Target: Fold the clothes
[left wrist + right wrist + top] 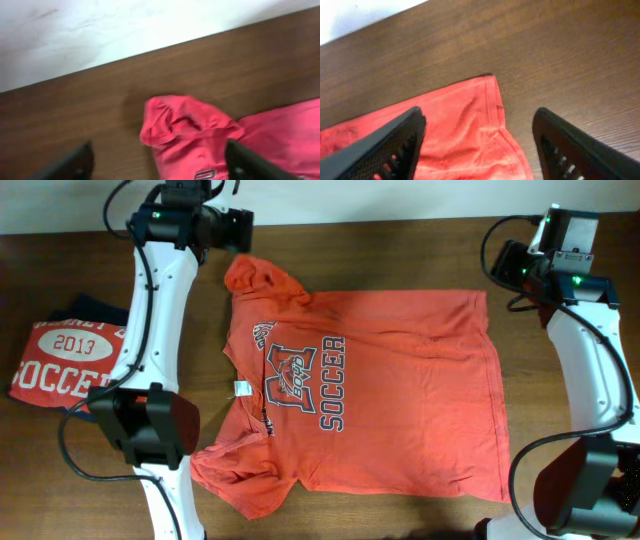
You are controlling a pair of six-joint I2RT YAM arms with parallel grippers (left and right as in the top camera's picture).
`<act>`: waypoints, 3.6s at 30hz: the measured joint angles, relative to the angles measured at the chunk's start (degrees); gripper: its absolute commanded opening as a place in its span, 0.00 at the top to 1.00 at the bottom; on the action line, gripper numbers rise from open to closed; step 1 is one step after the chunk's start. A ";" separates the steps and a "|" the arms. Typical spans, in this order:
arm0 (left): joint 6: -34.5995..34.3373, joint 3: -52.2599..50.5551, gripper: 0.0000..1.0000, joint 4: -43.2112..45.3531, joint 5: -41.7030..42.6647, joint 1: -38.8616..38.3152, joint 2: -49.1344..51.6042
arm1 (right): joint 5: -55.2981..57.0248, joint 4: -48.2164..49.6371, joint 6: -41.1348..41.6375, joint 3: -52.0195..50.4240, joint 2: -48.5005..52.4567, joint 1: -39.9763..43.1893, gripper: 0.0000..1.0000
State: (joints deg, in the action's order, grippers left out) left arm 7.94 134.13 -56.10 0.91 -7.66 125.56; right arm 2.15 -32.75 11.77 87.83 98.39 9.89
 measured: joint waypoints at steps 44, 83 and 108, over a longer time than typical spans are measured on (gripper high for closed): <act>-6.78 -28.28 0.19 -17.99 3.58 3.45 -6.82 | -9.18 -29.68 2.40 0.26 24.96 3.87 0.96; -4.31 -28.28 0.32 -9.29 7.52 -2.58 -3.39 | -12.11 -39.36 2.34 16.96 18.86 21.27 0.68; -6.95 -28.17 1.00 15.72 3.58 -1.51 9.20 | -17.94 -42.51 1.95 18.10 10.40 15.78 0.68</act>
State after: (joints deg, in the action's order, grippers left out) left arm 0.99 105.95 -40.38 4.49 -9.17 134.76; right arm -15.79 -75.26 13.72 105.93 108.79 25.67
